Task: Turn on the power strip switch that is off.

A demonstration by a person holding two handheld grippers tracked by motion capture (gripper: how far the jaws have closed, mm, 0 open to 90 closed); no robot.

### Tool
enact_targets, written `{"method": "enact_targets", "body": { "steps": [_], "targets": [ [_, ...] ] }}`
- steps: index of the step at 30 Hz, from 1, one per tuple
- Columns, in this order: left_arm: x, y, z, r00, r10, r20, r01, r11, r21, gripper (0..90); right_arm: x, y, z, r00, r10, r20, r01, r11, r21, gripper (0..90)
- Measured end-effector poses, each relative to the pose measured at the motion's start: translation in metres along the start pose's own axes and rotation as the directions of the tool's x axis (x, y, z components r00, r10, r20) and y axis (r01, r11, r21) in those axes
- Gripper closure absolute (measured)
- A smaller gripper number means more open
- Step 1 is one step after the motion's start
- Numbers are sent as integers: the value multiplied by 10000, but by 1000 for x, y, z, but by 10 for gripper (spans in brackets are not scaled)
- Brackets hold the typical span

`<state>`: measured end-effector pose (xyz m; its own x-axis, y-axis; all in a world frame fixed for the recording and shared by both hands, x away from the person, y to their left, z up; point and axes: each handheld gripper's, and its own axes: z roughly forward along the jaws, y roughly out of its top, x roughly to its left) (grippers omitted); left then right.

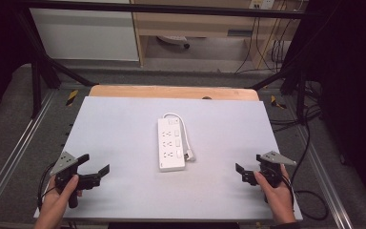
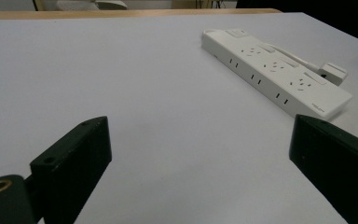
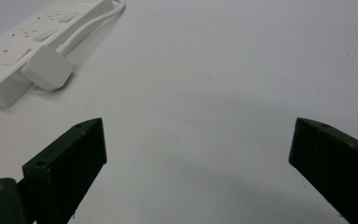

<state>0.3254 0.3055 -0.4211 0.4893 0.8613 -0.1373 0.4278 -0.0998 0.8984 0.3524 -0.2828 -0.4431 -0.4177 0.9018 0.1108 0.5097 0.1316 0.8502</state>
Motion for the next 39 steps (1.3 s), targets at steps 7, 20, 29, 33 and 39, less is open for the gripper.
{"method": "enact_targets", "body": {
  "steps": [7, 20, 29, 33, 39],
  "targets": [
    [0, 0, 0, 10000, 18, 36, -18, 10000, 14, 57, 2, 2, 0, 10000, -64, -40, 65, 10000, 12, 30],
    [0, 0, 0, 10000, 39, 51, -39, 10000, -14, 58, 4, 6, -4, 9997, -181, -176, 177, 9997, -174, 43],
    [0, 0, 0, 10000, 63, 63, -62, 10000, -29, 59, 10, 11, -9, 9990, -295, -325, 282, 9987, -424, 36],
    [0, 0, 0, 9999, 94, 67, -94, 9999, -44, 59, 12, 14, -10, 9988, -313, -372, 289, 9975, -638, 35],
    [1, 0, 0, 10000, 79, 51, -79, 10000, -41, 60, 13, 19, -13, 9988, -156, -471, 109, 9951, -986, 35]
  ]
}}
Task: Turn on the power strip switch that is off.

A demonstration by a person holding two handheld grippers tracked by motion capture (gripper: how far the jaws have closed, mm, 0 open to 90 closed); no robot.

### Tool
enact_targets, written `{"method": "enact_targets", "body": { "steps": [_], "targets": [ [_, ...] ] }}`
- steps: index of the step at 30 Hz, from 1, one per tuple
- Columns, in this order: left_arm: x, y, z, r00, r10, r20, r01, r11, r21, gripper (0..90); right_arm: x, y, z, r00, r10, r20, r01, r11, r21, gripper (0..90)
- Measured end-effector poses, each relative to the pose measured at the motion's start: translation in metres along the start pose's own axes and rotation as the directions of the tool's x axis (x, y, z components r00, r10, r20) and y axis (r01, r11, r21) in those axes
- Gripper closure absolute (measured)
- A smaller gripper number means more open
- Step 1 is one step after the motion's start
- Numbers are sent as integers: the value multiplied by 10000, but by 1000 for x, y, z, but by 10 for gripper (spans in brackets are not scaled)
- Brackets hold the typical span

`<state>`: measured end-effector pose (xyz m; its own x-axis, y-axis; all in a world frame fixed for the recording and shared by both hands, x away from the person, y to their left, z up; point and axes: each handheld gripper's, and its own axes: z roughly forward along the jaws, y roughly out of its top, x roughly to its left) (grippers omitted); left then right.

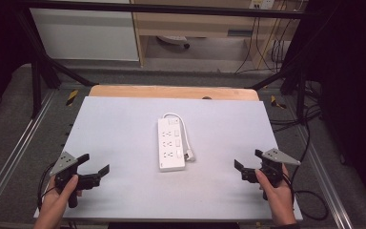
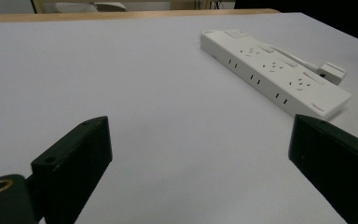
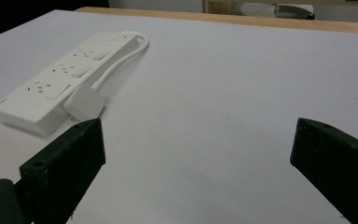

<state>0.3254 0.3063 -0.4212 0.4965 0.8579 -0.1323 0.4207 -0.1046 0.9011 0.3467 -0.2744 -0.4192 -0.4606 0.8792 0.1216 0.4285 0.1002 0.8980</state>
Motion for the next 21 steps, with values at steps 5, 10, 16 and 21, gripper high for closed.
{"method": "enact_targets", "body": {
  "steps": [5, 10, 16, 21],
  "targets": [
    [0, 0, 0, 10000, 13, -54, -12, 10000, 16, 60, 1, 7, -1, 10000, -51, -2, 51, 9997, -223, 30],
    [0, -1, 0, 9999, 116, -31, -116, 9999, 65, 60, 4, 16, 1, 9998, -188, -100, 184, 9991, -389, 28],
    [0, -1, 0, 9999, 141, -54, -141, 9998, 116, 59, 5, 21, 3, 9995, -268, -176, 261, 9989, -396, 27],
    [1, -2, 0, 9999, 100, -68, -99, 9999, 124, 60, 2, 24, 4, 9997, -97, -231, 87, 9990, -439, 28]
  ]
}}
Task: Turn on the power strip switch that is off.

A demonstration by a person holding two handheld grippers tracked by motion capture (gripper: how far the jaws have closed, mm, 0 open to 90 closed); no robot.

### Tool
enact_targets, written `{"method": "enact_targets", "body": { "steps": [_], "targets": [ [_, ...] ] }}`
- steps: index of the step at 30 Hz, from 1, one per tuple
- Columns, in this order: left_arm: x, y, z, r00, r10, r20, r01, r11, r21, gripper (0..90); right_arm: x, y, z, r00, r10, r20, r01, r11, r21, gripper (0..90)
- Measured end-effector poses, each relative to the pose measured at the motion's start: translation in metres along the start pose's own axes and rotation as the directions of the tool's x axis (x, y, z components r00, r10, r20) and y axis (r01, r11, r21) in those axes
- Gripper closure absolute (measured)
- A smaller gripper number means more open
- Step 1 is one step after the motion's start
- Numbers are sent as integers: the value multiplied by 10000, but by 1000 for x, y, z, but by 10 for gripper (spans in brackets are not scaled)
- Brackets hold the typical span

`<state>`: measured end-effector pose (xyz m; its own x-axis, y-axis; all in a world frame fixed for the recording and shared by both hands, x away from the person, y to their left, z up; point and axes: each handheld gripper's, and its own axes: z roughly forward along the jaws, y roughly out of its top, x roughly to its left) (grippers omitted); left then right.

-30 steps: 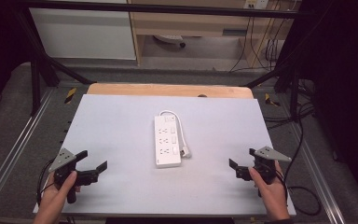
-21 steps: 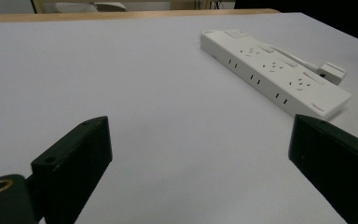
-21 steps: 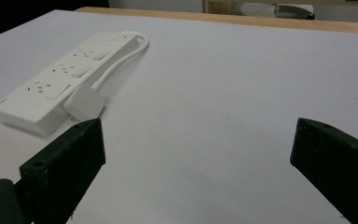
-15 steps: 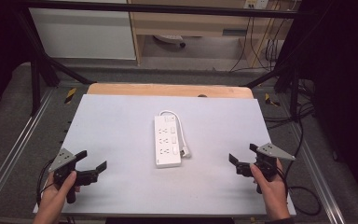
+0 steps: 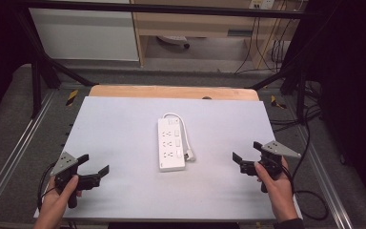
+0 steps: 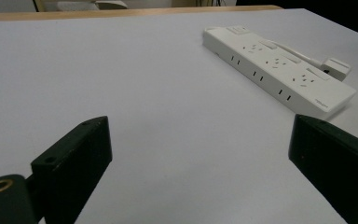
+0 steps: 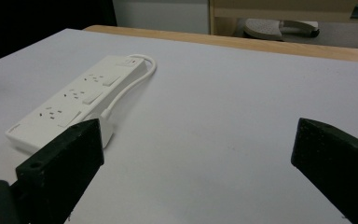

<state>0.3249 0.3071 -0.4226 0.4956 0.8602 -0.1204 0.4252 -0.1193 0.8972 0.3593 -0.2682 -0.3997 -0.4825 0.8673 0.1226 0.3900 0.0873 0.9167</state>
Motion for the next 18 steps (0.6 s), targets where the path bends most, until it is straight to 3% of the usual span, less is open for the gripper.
{"method": "enact_targets", "body": {
  "steps": [5, 18],
  "targets": [
    [0, 0, 0, 10000, 4, 3, -4, 10000, 9, 59, -2, 6, 2, 9996, 277, -38, -277, 9996, 0, 28],
    [0, -1, 0, 10000, -39, -20, 39, 10000, 37, 60, 7, 23, 16, 9993, 153, -353, -147, 9998, 167, 35]
  ]
}}
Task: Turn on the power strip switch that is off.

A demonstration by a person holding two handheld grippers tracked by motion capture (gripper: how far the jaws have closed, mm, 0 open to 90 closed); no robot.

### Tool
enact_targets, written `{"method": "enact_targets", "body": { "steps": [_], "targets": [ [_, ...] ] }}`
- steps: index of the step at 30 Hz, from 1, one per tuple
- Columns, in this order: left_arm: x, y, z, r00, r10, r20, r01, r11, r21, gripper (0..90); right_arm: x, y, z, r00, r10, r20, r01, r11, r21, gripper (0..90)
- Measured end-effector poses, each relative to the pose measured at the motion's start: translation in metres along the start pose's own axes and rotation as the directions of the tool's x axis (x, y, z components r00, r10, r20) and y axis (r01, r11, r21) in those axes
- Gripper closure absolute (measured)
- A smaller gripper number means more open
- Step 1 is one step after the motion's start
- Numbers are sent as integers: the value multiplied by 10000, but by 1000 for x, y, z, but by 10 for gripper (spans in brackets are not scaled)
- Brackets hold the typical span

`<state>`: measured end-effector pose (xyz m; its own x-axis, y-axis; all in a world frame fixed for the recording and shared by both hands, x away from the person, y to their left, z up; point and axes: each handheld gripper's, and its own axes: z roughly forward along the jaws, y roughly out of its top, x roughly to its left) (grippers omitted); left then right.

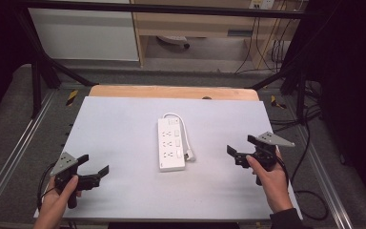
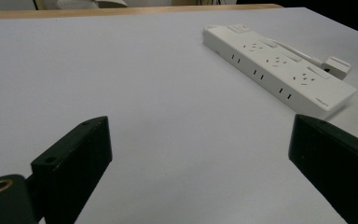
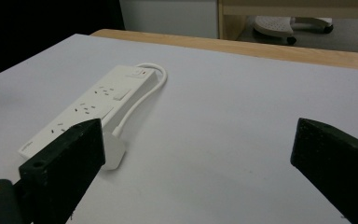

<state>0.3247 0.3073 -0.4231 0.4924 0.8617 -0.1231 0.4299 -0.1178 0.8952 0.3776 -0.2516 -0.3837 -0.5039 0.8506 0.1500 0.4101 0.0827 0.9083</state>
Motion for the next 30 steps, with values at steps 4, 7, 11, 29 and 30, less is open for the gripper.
{"method": "enact_targets", "body": {
  "steps": [4, 7, 11, 29, 30],
  "targets": [
    [1, 0, 0, 10000, 15, -44, -15, 10000, 11, 60, 4, 5, 5, 10000, -49, -70, 49, 10000, 18, 34],
    [0, 0, 0, 10000, 19, -27, -19, 10000, 16, 60, 8, 9, 9, 9998, -138, -138, 139, 9999, 39, 33],
    [1, 0, 0, 10000, 55, -14, -55, 10000, 33, 59, 11, 16, 14, 9994, -269, -201, 270, 9996, 72, 33],
    [1, 0, 0, 10000, 56, 9, -56, 10000, 35, 59, 26, 29, 37, 9978, -483, -445, 494, 9985, 246, 34],
    [1, 0, 0, 10000, 59, 11, -59, 10000, 38, 59, 27, 30, 38, 9977, -500, -454, 513, 9983, 270, 35]
  ]
}}
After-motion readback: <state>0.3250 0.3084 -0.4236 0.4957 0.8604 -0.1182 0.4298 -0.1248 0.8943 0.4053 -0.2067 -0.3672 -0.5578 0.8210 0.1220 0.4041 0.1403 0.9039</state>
